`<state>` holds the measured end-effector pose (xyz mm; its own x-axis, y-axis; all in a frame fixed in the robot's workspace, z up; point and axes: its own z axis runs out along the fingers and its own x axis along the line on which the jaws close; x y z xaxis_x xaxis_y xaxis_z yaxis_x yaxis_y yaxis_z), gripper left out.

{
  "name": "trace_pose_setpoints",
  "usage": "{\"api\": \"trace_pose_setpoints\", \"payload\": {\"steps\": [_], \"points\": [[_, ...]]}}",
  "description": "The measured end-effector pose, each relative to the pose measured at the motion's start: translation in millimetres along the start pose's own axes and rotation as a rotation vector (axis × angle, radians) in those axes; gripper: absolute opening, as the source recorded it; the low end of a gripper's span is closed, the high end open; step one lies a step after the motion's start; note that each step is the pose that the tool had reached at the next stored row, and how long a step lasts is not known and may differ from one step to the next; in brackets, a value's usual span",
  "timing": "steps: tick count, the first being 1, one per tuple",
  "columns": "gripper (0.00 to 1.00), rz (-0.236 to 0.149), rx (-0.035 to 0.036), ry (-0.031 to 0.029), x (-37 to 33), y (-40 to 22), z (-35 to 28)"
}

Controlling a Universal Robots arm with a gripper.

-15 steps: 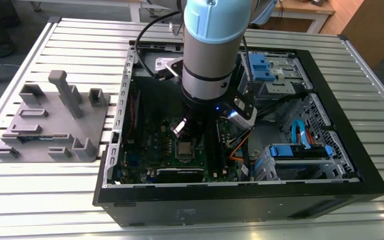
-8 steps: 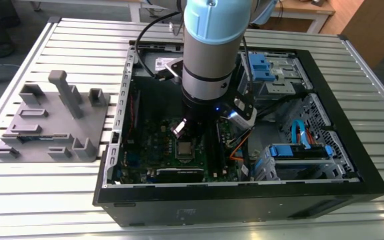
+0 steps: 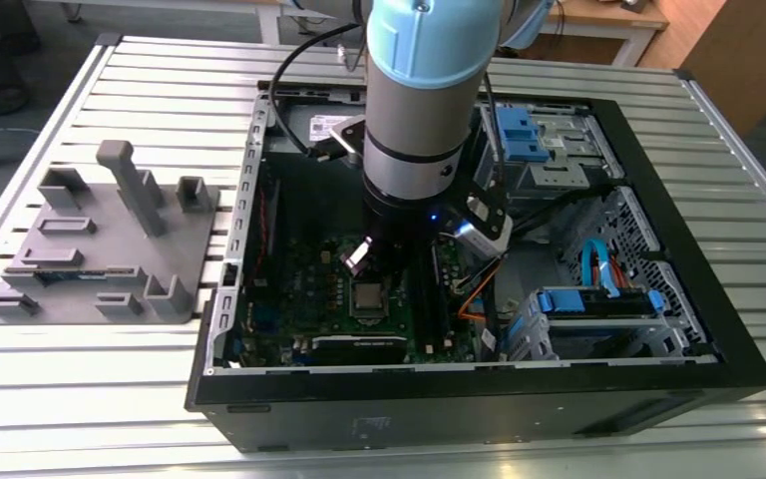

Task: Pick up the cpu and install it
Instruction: 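Install the first cpu locking lever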

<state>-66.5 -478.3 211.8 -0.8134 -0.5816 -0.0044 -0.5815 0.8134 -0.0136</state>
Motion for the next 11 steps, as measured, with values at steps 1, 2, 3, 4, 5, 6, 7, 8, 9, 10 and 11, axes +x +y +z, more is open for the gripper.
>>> {"api": "trace_pose_setpoints", "payload": {"steps": [1, 2, 3, 4, 5, 6, 7, 8, 9, 10, 11], "points": [[0.11, 0.000, 0.0000, 0.0000, 0.0, 0.0, 0.0], [0.11, 0.000, 0.0000, 0.0000, 0.0, 0.0, 0.0], [0.11, 0.000, 0.0000, 0.0000, 0.0, 0.0, 0.0], [0.11, 0.000, 0.0000, 0.0000, 0.0, 0.0, 0.0], [0.11, 0.000, 0.0000, 0.0000, 0.0, 0.0, 0.0], [0.11, 0.003, 0.0000, 0.0000, 0.0, 0.0, 0.1], [0.11, 0.009, 0.0000, 0.0000, 0.0, 0.0, 0.3], [0.11, 0.016, 0.0000, 0.0000, 0.1, 0.0, 0.4], [0.11, 0.024, 0.0001, 0.0002, 0.1, -0.1, 0.5], [0.11, 0.032, 0.0001, 0.0004, 0.1, -0.1, 0.6], [0.11, 0.041, 0.0001, 0.0005, 0.1, -0.2, 0.7]]}}
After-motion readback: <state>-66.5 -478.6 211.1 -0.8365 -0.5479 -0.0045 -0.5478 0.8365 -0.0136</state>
